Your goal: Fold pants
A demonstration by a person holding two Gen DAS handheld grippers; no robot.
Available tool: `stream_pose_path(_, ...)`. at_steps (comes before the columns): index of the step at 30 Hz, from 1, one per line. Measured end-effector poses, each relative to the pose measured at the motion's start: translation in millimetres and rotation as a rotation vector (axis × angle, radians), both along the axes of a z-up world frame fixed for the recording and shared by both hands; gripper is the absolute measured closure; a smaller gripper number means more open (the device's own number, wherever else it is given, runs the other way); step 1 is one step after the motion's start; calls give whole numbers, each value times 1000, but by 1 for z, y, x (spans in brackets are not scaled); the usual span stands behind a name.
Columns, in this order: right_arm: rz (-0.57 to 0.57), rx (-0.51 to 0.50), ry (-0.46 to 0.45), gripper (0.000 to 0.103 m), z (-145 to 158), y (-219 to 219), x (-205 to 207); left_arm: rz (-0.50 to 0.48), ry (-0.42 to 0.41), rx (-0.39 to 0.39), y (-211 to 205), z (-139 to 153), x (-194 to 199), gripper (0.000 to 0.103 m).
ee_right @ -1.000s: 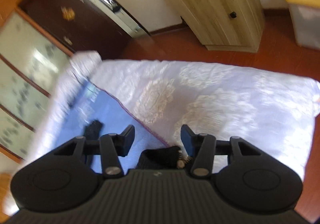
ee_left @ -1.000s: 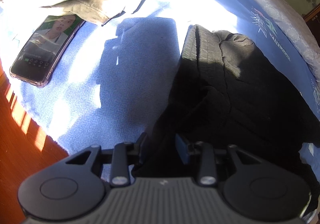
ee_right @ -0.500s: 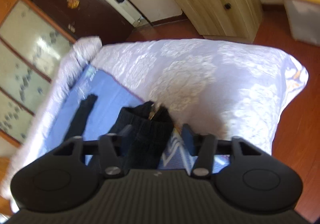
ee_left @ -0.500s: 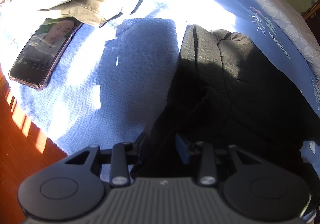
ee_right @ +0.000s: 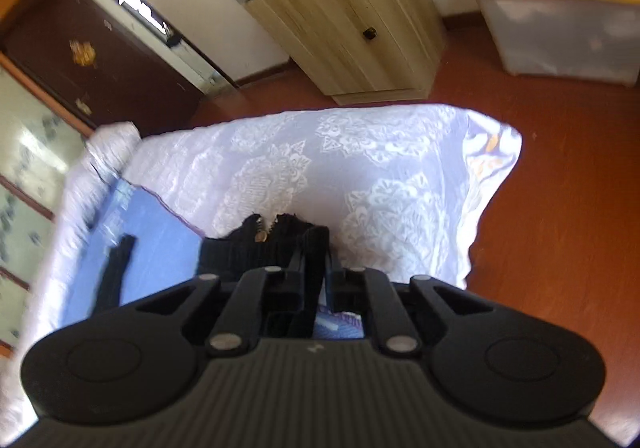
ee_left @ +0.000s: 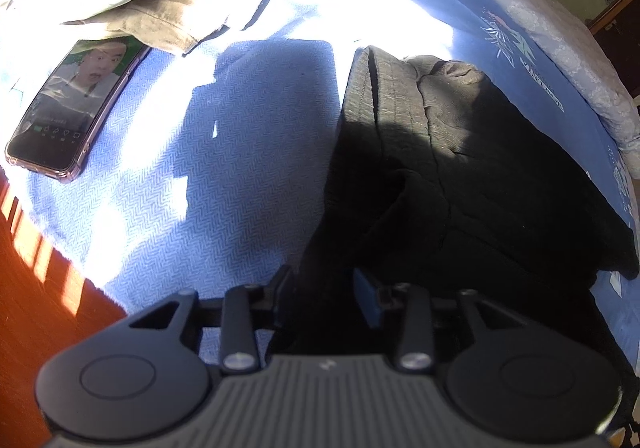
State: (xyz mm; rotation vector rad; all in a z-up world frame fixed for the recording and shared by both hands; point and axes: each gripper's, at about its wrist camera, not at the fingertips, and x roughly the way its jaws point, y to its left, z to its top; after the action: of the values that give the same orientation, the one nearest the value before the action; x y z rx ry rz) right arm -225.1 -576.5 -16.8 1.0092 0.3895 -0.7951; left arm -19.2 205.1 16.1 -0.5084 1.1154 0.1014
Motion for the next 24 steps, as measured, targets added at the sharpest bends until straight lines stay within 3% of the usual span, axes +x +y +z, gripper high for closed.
stream_pose_path(2,-20,9,-12,82,5,0,-1,-8,-14,-7,2,3,-6,50)
stream_pose_path(5,-19,8,-55,63,13,7,-6,-6,-44,-43,8,8,-20,46)
stream_pose_path(8,19,-1,-76,55,18,17,-7,5,-73,-87,15,13,-38,43)
stream_pose_path(12,72,-29,-45,54,16,35,0,-1,-99,-147,14,18,-60,36)
stream_pose_path(14,81,-28,-32,54,12,41,3,-6,-95,-184,9,15,-66,26)
stream_pose_path(19,55,-3,-43,54,4,47,4,-31,-55,-235,-17,-7,-66,23)
stream_pose_path(21,45,5,-50,54,3,48,3,-32,-9,-243,-26,-23,-62,23)
stream_pose_path(22,38,10,-56,55,3,49,1,-32,-1,-251,-29,-28,-60,28)
stream_pose_path(24,25,20,-65,54,3,48,-3,-38,8,-275,-34,-36,-57,57)
